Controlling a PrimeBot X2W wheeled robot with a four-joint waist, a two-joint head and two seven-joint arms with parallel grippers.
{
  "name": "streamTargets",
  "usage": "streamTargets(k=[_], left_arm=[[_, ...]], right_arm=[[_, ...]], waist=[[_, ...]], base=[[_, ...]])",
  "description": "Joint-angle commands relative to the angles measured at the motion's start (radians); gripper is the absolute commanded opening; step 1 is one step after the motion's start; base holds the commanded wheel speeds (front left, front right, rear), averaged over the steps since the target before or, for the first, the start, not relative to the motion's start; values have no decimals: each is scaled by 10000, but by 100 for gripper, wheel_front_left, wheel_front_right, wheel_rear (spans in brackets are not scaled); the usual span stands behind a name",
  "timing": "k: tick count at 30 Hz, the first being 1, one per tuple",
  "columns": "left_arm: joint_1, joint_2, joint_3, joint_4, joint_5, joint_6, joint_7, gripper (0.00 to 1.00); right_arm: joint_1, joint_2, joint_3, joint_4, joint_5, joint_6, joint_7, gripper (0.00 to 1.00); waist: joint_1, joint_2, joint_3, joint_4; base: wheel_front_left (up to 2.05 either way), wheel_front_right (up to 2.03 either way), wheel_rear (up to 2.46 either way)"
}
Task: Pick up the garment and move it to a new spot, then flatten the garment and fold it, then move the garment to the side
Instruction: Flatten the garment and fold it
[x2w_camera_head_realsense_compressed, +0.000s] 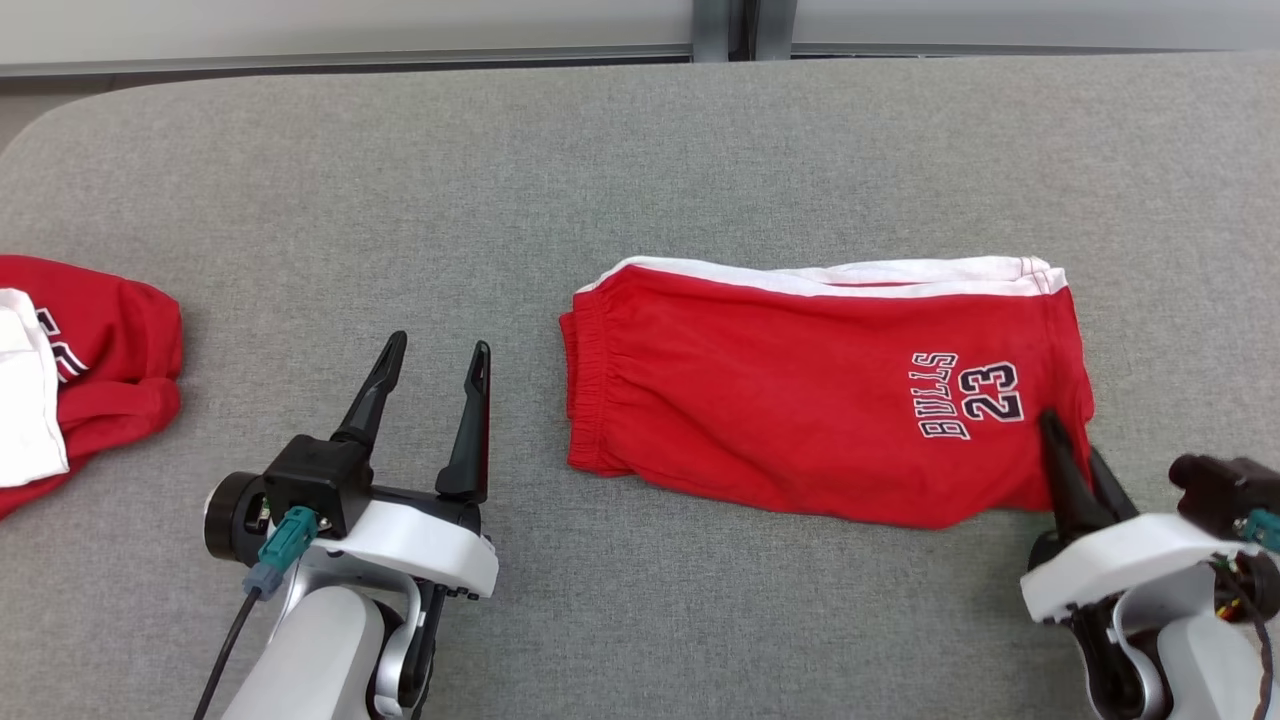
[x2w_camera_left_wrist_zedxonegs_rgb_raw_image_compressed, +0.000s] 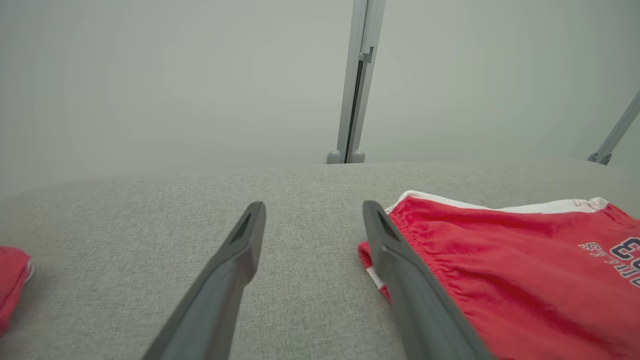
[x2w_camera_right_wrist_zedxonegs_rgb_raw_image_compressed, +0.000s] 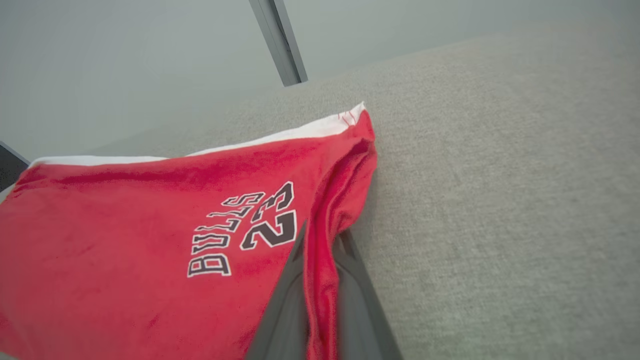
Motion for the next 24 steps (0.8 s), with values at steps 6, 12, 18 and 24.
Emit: streamTargets(k=[6,12,18,24], left_arm=[[116,73,-1,28,-66,80,49,100],[123,-15,-71,107,-138,96,24,100],[60,-146,-153,159,-200,96,-6,100],[-71,-223,-184,266,-261,39,-70,100]], right_arm=[[-617,283,420,-1327,-459,-13,533,0],[-1415,708,1998,-2195,-430,-11,1215,0],[-2084,980,3879,-1718,39,-11,1520,0],[-2500,1052,4892,-348,527,-11,1455,0]], waist=[[0,-1,-206,93],[0,-1,-370,395],[0,-1,-311,768],[0,-1,-167,1043]], base=[[0,0,0],[0,0,0],[0,0,0],[0,0,0]])
